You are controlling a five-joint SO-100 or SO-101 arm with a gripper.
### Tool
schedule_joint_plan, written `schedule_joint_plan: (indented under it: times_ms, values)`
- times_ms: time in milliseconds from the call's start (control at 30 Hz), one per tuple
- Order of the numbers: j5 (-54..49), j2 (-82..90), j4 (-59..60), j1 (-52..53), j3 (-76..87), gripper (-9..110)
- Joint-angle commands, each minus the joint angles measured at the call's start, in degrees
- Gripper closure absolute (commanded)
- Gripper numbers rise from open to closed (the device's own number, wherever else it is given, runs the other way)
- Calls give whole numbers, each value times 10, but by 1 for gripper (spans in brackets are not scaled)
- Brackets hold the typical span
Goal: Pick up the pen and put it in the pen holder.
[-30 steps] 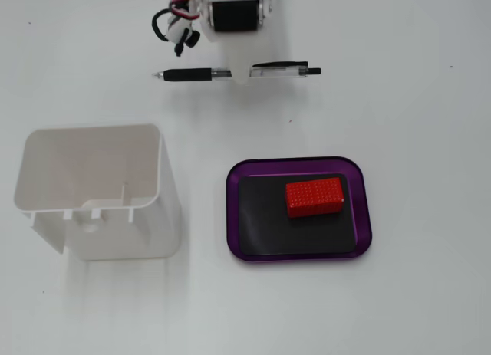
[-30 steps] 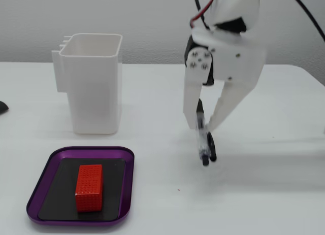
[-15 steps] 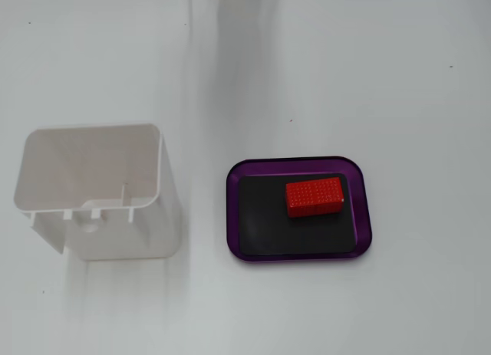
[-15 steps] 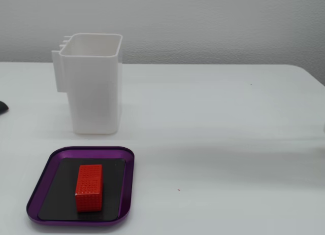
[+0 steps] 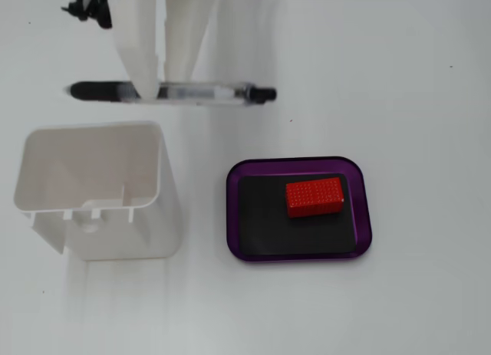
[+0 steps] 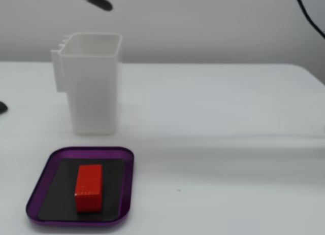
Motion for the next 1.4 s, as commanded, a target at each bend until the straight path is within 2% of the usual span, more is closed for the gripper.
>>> schedule_joint_plan:
  times_ms: [0, 200, 433, 767, 1000, 1200, 1367]
  values:
    - [39, -68, 42, 3, -145, 102]
    - [47, -173, 77, 5, -254, 102]
    - [48, -221, 77, 32, -260, 102]
    - [47, -216, 107, 44, -265, 101]
    - [47, -215, 144, 45, -267, 91]
    - [40, -209, 160, 44, -273, 90]
    - [25, -156, 230, 38, -328, 90]
